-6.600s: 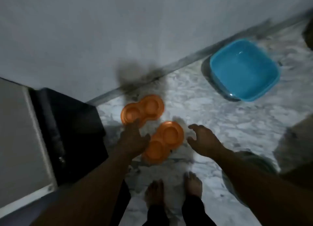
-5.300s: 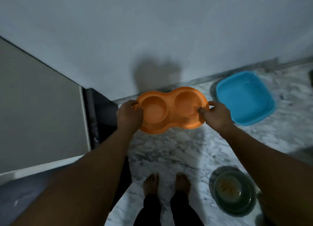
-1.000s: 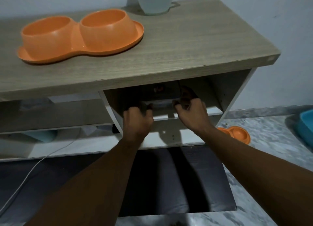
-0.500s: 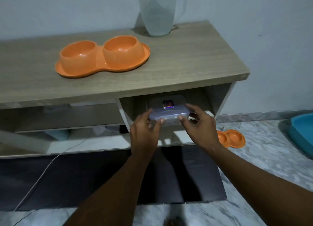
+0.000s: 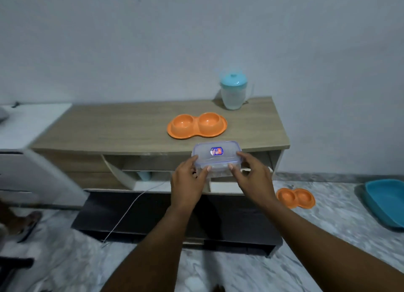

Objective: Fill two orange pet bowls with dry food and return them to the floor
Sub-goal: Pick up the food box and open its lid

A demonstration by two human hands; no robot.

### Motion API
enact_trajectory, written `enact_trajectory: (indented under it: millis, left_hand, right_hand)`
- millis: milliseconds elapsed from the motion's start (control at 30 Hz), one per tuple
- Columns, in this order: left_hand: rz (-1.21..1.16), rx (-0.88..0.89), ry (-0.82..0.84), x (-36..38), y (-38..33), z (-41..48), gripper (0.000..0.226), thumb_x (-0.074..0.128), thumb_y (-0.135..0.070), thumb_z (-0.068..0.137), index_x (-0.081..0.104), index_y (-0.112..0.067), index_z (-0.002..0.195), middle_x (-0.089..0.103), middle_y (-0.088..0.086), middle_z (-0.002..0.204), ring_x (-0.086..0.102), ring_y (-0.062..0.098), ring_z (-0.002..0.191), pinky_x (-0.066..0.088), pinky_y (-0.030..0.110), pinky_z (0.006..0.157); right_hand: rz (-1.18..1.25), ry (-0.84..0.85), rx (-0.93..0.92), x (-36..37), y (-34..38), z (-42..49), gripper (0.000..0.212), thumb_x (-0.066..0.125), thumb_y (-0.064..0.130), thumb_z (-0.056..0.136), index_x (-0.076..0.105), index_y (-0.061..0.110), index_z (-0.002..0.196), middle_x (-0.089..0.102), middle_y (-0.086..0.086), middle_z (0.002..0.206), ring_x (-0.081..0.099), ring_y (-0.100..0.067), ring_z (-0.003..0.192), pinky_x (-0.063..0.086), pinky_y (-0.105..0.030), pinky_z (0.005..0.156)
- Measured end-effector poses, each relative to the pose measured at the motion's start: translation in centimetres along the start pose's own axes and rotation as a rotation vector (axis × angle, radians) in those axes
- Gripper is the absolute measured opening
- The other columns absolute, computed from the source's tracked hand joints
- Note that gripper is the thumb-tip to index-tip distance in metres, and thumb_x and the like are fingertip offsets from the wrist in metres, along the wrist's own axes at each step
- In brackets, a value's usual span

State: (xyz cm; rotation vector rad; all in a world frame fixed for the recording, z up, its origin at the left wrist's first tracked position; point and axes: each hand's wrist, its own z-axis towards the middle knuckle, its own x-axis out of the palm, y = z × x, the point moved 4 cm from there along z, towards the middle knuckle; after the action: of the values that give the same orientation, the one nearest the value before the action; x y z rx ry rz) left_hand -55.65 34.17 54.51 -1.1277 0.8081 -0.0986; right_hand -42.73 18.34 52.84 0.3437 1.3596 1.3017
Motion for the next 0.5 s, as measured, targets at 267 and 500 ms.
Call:
enact_trajectory:
  millis: [267, 500]
  left_hand:
    - [0.018, 0.048, -0.153, -11.3, -2.4, 7.2, 0.062, 0.076, -0.055, 0.069, 0.07, -0.023, 0.122, 0.075, 0.003, 0.11, 0.073, 0.018, 0.095, 0.059, 0.041, 0.089]
    - [0.025, 0.029, -0.168, -16.6, 2.5, 17.3, 0.051, 0.085, -0.038, 0.075, 0.071, -0.02, 0.122, 0.074, 0.005, 0.108, 0.074, 0.014, 0.085, 0.059, 0.033, 0.087]
  right_hand:
    - [0.035, 0.014, -0.179, 3.9, 11.1, 6.4, 0.048, 0.071, 0.042, 0.087, 0.064, 0.018, 0.128, 0.072, -0.002, 0.118, 0.07, -0.017, 0.098, 0.059, -0.041, 0.084]
    - [0.024, 0.05, -0.22, 14.0, 14.7, 14.3, 0.052, 0.065, 0.054, 0.084, 0.064, 0.022, 0.125, 0.073, 0.001, 0.117, 0.07, -0.014, 0.1, 0.059, -0.044, 0.081]
